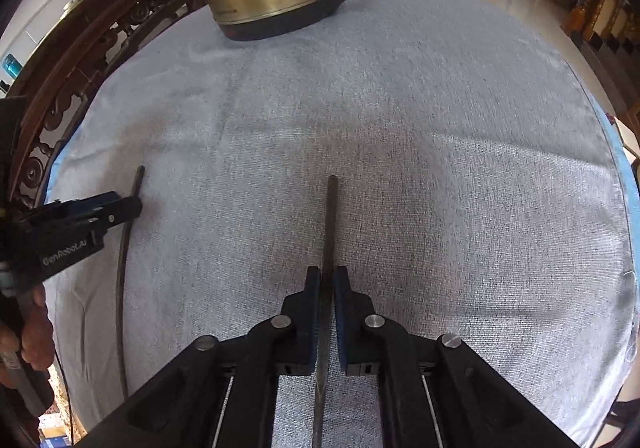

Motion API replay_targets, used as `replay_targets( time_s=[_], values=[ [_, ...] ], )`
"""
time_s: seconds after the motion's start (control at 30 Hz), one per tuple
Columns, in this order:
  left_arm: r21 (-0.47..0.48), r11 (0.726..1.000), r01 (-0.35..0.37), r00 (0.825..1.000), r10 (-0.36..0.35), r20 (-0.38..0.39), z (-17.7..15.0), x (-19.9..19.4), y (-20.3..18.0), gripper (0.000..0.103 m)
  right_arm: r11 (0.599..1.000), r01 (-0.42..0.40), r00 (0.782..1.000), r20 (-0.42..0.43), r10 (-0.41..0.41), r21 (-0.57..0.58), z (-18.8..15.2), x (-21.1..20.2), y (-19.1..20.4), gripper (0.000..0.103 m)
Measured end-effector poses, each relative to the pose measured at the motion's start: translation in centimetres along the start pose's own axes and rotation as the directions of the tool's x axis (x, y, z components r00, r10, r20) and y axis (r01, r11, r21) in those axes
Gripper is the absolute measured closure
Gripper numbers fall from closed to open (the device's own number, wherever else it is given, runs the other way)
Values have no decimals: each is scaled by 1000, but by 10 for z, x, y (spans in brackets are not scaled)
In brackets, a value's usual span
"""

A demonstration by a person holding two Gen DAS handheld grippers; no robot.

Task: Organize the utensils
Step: 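Grasp a dark chopstick with the right tool while the left tool grasps the other, then lift both chopsticks upright toward the black cup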

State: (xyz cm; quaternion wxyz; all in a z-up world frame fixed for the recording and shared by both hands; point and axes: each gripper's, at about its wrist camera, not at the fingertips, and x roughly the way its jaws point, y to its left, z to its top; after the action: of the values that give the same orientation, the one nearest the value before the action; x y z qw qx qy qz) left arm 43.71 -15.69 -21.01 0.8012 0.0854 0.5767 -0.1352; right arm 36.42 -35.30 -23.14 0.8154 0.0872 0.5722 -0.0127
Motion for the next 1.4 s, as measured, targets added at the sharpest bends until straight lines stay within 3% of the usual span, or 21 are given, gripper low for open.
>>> replay_targets(
  time_s=[0.17,0.37,0.47,0.7,1.0,1.4],
  values=[
    [-3,1000,8,1000,-8,18,-12,-7,0,98,1000,20,996,82,-20,0,-10,-10,6,96],
    [34,998,-56,987,50,150,-44,-48,-7,98,1000,-10,973,230,8,9,-33,-60,-5,96],
    [48,995,-82,969,68,236,-60,-80,-9,98,999,-15,958,286,6,31,-44,-86,-11,96],
    [45,991,-124,903,94,420,-104,-151,-6,98,995,-47,912,410,6,90,-85,-130,-18,96],
    [14,994,-108,841,84,535,-155,-207,4,98,992,-71,846,534,5,103,-144,-184,-5,96],
    [0,999,-45,807,36,590,-202,-250,1,98,995,-95,768,639,50,36,-192,-241,39,96]
  ],
)
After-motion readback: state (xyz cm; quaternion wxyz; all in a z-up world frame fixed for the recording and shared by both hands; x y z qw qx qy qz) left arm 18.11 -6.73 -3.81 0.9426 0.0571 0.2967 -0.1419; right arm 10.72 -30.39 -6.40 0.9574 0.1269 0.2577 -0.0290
